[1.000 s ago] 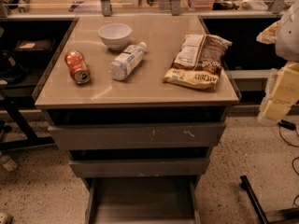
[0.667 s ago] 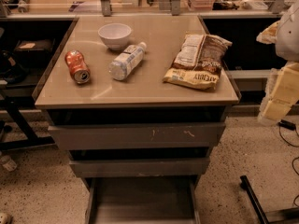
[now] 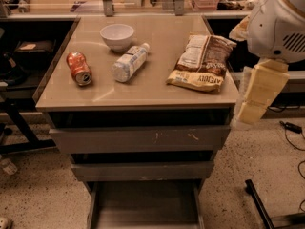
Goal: Place coke can into bottom drawer
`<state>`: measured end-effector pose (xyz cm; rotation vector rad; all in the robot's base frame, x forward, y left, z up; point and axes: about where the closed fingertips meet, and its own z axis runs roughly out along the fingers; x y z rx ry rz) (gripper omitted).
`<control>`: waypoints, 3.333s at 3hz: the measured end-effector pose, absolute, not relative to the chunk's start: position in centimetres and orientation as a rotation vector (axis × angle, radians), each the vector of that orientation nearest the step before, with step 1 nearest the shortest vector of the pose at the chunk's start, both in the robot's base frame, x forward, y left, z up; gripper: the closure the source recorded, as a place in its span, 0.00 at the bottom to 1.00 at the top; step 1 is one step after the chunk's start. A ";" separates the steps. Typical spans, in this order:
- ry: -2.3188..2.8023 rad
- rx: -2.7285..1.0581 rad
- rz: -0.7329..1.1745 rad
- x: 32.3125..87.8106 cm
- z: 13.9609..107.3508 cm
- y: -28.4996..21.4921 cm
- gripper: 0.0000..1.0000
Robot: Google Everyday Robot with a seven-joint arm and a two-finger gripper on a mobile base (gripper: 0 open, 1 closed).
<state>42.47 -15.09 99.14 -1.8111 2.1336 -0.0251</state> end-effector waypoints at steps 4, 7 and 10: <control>1.981 -1.860 0.038 48.7 100.4 -3.5 0.00; 2.002 -1.804 0.137 56.5 99.5 3.4 0.00; 2.129 -1.809 0.237 60.3 95.7 11.0 0.00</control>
Offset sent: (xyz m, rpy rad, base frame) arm -0.0156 0.0549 0.0121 0.0352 0.0186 0.1325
